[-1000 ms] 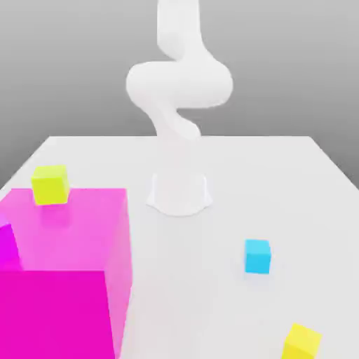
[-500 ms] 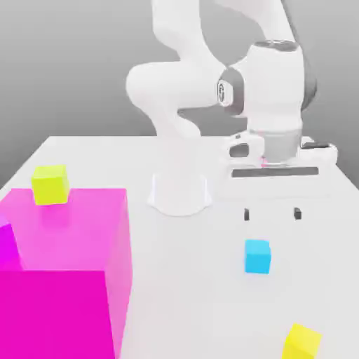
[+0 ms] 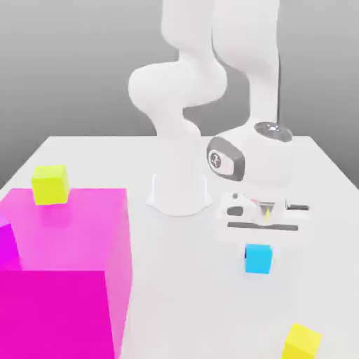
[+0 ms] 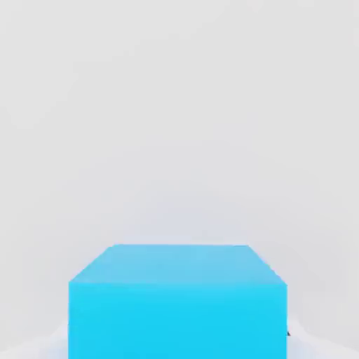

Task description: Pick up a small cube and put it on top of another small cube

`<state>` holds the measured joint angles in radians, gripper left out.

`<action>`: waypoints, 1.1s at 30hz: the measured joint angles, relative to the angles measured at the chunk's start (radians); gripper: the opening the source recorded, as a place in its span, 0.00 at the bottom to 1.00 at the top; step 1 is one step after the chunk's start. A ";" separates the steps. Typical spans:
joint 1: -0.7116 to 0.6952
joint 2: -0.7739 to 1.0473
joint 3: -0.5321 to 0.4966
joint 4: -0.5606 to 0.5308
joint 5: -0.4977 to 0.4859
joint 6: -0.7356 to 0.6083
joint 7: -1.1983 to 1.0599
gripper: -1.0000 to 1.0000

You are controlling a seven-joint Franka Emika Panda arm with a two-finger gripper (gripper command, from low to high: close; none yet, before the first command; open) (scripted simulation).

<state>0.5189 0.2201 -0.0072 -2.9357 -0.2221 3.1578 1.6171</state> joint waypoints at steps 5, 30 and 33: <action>-0.113 -0.159 0.158 -0.031 0.165 -0.129 -0.123 0.00; -0.231 0.069 0.104 0.629 0.170 -0.564 -0.548 0.00; -0.225 0.159 0.093 0.641 0.154 -0.486 -0.541 1.00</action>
<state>0.2944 0.3793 0.0854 -2.2947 -0.0679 2.6722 1.0756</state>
